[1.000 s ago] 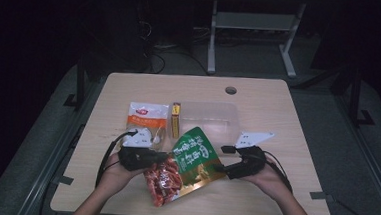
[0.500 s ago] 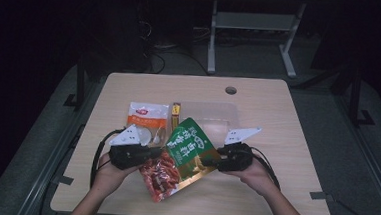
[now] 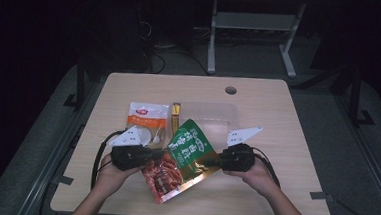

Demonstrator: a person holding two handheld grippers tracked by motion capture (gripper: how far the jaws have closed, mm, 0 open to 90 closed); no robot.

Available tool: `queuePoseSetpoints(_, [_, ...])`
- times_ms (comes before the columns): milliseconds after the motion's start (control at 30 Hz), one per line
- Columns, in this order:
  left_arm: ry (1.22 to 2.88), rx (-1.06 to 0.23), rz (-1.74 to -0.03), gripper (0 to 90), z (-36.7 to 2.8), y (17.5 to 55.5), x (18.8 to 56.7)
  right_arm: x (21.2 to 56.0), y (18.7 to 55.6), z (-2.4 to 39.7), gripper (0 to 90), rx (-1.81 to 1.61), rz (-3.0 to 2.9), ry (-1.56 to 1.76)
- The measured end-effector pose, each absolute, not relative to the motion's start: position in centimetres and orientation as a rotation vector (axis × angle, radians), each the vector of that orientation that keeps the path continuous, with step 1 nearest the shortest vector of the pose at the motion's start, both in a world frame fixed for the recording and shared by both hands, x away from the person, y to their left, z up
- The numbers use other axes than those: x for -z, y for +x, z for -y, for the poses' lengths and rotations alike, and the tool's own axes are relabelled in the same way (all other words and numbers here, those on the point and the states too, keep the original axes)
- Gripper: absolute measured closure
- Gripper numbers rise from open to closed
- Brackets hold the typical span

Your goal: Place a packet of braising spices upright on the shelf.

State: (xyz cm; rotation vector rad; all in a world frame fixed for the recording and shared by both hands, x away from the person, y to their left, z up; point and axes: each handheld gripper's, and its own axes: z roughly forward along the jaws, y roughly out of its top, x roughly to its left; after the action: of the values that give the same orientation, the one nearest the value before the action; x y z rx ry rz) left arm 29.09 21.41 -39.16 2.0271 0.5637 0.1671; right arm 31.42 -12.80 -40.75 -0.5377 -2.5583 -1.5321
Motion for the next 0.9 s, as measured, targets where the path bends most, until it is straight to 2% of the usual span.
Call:
queuePoseSetpoints(533, [2.058, -0.125, -0.503, 87.1, -20.7, 29.2, 39.9, 37.8, 31.0, 14.4, 90.0, 1.669, 2.470, -0.463])
queuePoseSetpoints(733, [2.035, -0.138, -0.519, 77.5, -21.1, 29.3, 39.8, 36.7, 30.7, 14.8, 90.0, 1.689, 2.484, -0.427])
queuePoseSetpoints(800, [2.014, -0.104, -0.526, 69.5, -21.4, 29.4, 39.9, 36.5, 30.7, 15.0, 90.0, 1.701, 2.478, -0.425])
queuePoseSetpoints(900, [2.028, -0.119, -0.524, 59.7, -21.5, 29.3, 40.0, 36.0, 30.5, 15.2, 90.0, 1.714, 2.488, -0.423])
